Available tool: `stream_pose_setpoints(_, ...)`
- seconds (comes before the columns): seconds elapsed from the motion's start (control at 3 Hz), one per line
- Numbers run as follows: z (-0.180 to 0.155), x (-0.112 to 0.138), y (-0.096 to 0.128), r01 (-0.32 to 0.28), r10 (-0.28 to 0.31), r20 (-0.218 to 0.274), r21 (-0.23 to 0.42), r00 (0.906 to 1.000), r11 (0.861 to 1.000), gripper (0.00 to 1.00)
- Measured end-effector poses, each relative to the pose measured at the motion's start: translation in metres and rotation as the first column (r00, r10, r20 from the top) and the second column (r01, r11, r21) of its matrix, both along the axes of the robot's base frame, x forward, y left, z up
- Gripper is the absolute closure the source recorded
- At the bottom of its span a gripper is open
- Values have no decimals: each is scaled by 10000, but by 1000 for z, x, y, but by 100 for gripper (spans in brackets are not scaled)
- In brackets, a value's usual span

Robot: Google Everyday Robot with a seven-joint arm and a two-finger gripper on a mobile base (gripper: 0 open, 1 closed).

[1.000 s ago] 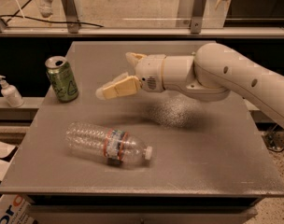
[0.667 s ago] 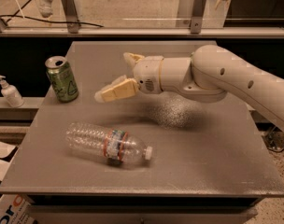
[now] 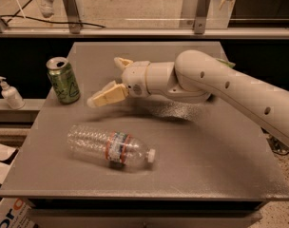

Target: Knock green can over

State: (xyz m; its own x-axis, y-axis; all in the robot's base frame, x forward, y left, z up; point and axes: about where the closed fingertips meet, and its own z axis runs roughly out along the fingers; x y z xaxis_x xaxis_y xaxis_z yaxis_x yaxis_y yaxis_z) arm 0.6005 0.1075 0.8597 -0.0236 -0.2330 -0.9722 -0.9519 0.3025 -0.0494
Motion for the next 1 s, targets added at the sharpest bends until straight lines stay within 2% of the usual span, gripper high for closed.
stream_pose_setpoints(0.33, -7, 10, 24, -34, 36, -127, 214, 9999, 9998, 0)
stream_pose_setpoints(1.0, 1, 22, 77, -395, 405, -80, 1016, 9991, 9940, 0)
